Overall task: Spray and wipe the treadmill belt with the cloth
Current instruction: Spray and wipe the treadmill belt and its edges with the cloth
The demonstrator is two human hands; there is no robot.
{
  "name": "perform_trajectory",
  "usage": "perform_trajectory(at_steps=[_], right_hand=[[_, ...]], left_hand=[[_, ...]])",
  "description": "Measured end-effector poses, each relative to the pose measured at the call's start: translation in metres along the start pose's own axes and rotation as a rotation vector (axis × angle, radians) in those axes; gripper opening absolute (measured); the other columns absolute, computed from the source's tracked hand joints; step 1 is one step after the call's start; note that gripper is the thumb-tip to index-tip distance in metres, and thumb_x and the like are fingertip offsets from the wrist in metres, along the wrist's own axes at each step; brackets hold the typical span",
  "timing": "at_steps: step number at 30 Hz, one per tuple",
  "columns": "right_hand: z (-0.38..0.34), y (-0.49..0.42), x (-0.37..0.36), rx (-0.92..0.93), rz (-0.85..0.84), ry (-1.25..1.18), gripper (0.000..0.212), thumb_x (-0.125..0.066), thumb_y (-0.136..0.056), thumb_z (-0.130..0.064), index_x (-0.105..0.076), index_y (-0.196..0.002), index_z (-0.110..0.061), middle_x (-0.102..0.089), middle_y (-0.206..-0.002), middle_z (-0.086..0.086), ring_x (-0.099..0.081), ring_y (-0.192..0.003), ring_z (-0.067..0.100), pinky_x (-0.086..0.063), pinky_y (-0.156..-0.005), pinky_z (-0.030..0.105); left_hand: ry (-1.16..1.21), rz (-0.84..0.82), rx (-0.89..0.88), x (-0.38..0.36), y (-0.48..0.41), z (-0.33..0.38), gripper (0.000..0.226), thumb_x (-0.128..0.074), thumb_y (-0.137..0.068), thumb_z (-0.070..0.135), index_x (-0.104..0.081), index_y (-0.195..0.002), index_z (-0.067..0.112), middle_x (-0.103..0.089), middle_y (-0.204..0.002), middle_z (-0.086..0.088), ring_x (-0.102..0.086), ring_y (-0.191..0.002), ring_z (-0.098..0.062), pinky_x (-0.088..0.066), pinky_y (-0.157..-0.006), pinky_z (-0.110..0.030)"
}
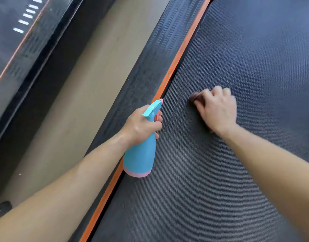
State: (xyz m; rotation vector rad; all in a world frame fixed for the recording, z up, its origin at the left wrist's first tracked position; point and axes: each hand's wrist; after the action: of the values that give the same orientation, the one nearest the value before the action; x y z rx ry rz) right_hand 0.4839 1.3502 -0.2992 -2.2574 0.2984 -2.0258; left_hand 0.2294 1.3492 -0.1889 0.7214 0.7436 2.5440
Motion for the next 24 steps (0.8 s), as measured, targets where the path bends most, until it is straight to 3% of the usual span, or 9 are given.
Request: perform_trajectory(at_steps=[3, 5, 9, 11, 14, 17, 20, 24], right_hand=[[0.005, 0.012, 0.005, -0.025, 0.007, 0.003, 0.034, -0.062, -0.095, -0.047, -0.061, -0.1, -0.013, -0.056, -0.096, 0.016, -0.053, -0.088, 0.037, -0.044, -0.065, 0.044], [-0.01, 0.058, 0.01, 0.096, -0.009, -0.051, 0.031, -0.06, -0.096, -0.046, -0.062, -0.098, -0.015, -0.054, -0.093, 0.013, -0.051, -0.086, 0.035, -0.042, -0.065, 0.043], [-0.021, 0.111, 0.01, 0.38, -0.099, -0.108, 0.029, -0.063, -0.095, -0.047, -0.064, -0.098, -0.018, -0.055, -0.092, 0.009, -0.051, -0.082, 0.032, -0.043, -0.064, 0.043], [-0.012, 0.088, 0.006, 0.301, -0.075, -0.092, 0.031, -0.064, -0.093, -0.048, -0.063, -0.098, -0.018, -0.055, -0.093, 0.01, -0.052, -0.084, 0.034, -0.044, -0.064, 0.044], [0.011, 0.036, 0.001, 0.037, -0.009, -0.019, 0.034, -0.063, -0.092, -0.05, -0.062, -0.1, -0.017, -0.056, -0.096, 0.012, -0.053, -0.087, 0.036, -0.045, -0.065, 0.043], [0.022, 0.023, 0.003, -0.058, 0.005, 0.02, 0.034, -0.063, -0.092, -0.05, -0.063, -0.097, -0.016, -0.057, -0.095, 0.012, -0.054, -0.086, 0.035, -0.044, -0.062, 0.041], [0.008, 0.074, 0.007, 0.039, 0.05, -0.01, 0.031, -0.066, -0.09, -0.048, -0.064, -0.095, -0.017, -0.057, -0.092, 0.011, -0.054, -0.083, 0.033, -0.041, -0.062, 0.041], [0.0, 0.142, 0.018, 0.246, -0.065, -0.086, 0.03, -0.059, -0.094, -0.049, -0.066, -0.1, -0.02, -0.058, -0.093, 0.006, -0.053, -0.084, 0.031, -0.041, -0.064, 0.041]], left_hand=[[-0.031, -0.008, 0.019, -0.002, 0.0, 0.003, 0.046, -0.067, -0.084, 0.013, -0.062, -0.125, 0.032, -0.071, -0.109, -0.001, -0.077, -0.069, -0.026, -0.062, -0.078, -0.035], [-0.044, -0.002, 0.014, -0.005, -0.002, 0.009, 0.05, -0.068, -0.081, 0.016, -0.061, -0.127, 0.034, -0.071, -0.109, -0.001, -0.077, -0.069, -0.025, -0.063, -0.077, -0.035], [-0.015, -0.011, -0.006, -0.017, -0.011, 0.02, 0.05, -0.064, -0.088, 0.002, -0.064, -0.126, 0.035, -0.07, -0.112, -0.007, -0.073, -0.067, -0.02, -0.057, -0.066, -0.025], [-0.012, -0.026, -0.01, -0.023, -0.014, 0.024, 0.048, -0.064, -0.088, 0.002, -0.065, -0.124, 0.035, -0.07, -0.11, -0.004, -0.074, -0.067, -0.02, -0.058, -0.068, -0.027], [-0.039, -0.047, 0.001, -0.032, -0.016, 0.029, 0.034, -0.065, -0.088, 0.001, -0.068, -0.117, 0.018, -0.072, -0.112, -0.005, -0.074, -0.063, -0.021, -0.056, -0.065, -0.024], [-0.014, -0.073, -0.027, -0.043, -0.016, 0.034, 0.053, -0.062, -0.089, -0.004, -0.067, -0.128, 0.031, -0.07, -0.11, -0.004, -0.071, -0.063, -0.02, -0.059, -0.065, -0.028], [-0.013, -0.095, -0.048, -0.052, -0.02, 0.036, 0.06, -0.06, -0.09, -0.004, -0.062, -0.133, 0.037, -0.07, -0.107, 0.003, -0.072, -0.062, -0.023, -0.06, -0.076, -0.034], [-0.02, -0.136, -0.053, -0.062, -0.024, 0.039, 0.058, -0.06, -0.09, -0.006, -0.064, -0.132, 0.033, -0.069, -0.106, 0.004, -0.071, -0.063, -0.022, -0.06, -0.071, -0.031]])
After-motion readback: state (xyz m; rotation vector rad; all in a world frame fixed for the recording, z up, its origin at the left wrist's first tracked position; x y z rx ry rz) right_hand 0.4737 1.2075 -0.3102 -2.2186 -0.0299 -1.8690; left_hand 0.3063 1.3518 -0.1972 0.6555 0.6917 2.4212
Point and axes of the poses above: each hand's wrist, its own y-axis away from the middle knuckle, its own x-axis out of the back of the hand, z = x × y
